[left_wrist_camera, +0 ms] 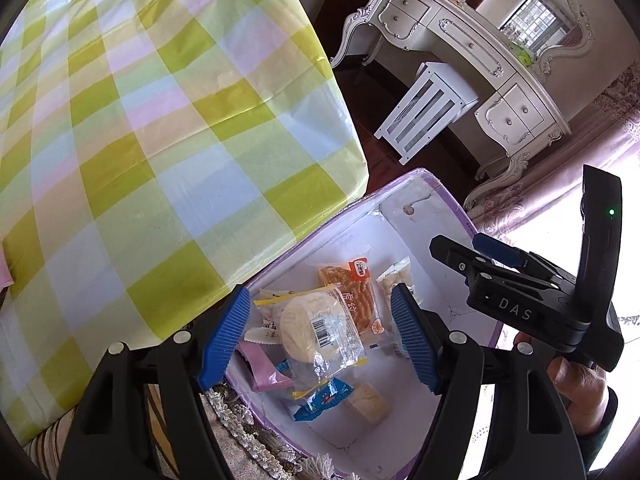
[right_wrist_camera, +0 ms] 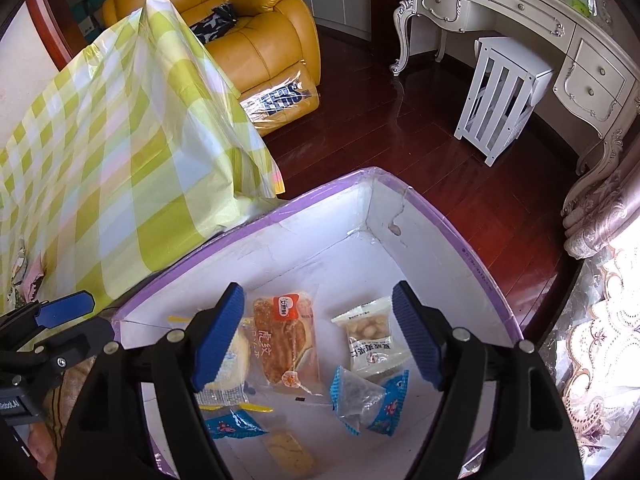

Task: Organize snacks
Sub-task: 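Open both grippers to drop the bread bag and pastry pack into the box, then move both tools back over the remaining snacks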

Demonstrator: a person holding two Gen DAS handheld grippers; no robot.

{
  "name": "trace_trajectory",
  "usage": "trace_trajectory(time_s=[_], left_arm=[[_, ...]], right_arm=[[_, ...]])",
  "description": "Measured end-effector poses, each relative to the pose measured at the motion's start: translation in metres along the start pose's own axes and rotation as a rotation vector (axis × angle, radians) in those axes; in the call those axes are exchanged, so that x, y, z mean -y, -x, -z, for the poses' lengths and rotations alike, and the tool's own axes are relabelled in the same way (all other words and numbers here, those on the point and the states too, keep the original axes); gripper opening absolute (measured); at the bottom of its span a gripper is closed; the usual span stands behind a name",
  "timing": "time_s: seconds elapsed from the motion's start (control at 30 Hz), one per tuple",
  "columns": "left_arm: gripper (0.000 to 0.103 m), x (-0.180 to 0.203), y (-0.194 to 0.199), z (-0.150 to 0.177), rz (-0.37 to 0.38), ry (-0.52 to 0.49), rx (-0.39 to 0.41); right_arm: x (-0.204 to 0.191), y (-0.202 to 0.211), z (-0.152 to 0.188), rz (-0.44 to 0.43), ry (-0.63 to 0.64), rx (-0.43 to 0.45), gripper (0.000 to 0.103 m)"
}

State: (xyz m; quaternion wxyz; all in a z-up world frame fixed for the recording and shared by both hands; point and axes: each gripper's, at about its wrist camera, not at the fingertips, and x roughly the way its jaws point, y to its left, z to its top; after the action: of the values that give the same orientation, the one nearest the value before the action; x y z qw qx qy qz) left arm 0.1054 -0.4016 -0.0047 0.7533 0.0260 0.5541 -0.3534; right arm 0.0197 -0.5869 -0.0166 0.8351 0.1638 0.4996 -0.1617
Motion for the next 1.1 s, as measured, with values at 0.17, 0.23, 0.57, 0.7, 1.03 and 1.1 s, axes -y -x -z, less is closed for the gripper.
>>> trace_trajectory(time_s=[0.17, 0.23, 0.57, 0.7, 1.03, 1.1], left_arm=[[0.071, -0.013, 0.013, 0.000, -0.013, 0.029, 0.039], [0.071, -0.021, 0.019, 0.000, -0.018, 0.044, 0.055], [0.071, -0.066, 0.053, 0.010, -0.060, 0.129, 0.142], [0.071, -0.088, 0.069, 0.017, -0.076, 0.171, 0.174], [0.071, -0.149, 0.118, 0.052, -0.116, 0.305, 0.254], [0.071, -0.162, 0.131, 0.062, -0.134, 0.332, 0.277]], right_arm=[[-0.015, 0.005, -0.002, -0.007, 0.028, 0.001, 0.076], [-0.022, 0.005, -0.002, -0.009, 0.040, -0.001, 0.076], [-0.075, 0.009, -0.002, -0.054, 0.137, -0.017, 0.077], [-0.105, 0.009, 0.001, -0.086, 0.193, -0.028, 0.077], [-0.170, 0.010, 0.007, -0.141, 0.309, -0.057, 0.077], [-0.180, 0.010, 0.008, -0.146, 0.327, -0.062, 0.077]])
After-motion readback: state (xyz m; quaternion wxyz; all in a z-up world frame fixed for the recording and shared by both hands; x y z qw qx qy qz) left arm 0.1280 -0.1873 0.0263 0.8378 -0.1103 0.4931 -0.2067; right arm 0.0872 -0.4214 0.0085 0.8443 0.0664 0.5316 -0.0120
